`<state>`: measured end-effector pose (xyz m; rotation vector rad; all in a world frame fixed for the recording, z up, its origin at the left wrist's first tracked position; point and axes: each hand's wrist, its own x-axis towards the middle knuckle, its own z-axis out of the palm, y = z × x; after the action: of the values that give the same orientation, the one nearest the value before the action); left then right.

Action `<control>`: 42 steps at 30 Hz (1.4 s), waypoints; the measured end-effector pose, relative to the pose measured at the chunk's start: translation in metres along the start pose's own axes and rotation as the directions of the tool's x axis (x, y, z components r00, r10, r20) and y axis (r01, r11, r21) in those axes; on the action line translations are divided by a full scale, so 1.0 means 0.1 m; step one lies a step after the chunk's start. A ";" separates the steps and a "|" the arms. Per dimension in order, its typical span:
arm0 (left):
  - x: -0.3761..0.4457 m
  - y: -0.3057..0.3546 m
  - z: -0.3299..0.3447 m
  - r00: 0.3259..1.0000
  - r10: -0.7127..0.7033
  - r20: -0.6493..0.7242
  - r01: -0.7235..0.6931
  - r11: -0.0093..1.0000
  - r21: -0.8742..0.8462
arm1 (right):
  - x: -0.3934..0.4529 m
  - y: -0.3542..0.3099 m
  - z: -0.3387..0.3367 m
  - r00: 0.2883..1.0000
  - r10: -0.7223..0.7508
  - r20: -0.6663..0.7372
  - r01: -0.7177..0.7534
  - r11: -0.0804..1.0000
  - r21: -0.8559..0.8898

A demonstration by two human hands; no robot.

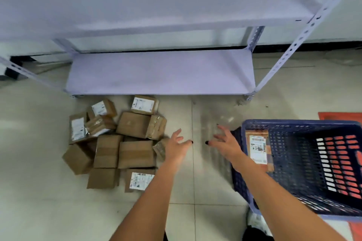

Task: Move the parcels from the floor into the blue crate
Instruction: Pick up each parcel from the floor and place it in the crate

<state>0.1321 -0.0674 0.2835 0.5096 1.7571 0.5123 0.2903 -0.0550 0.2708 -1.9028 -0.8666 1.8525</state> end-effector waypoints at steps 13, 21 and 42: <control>0.63 -0.80 -2.22 0.997 -0.078 -0.029 0.080 0.993 0.083 | 0.12 0.24 2.42 0.996 0.084 0.030 -0.084 0.996 0.022; 1.59 -1.64 -2.62 0.990 -0.118 -0.072 0.130 0.974 0.187 | 0.92 0.91 3.07 0.987 0.151 0.047 -0.142 0.976 -0.165; 2.65 -2.27 -2.64 0.966 -0.190 -0.177 0.241 0.909 0.339 | 2.01 1.40 3.51 0.969 0.241 -0.063 -0.237 0.812 -0.534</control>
<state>-0.2008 -0.1166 0.0047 0.5323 2.0273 0.0677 -0.0367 -0.0910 -0.0034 -2.4382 -1.3162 1.8902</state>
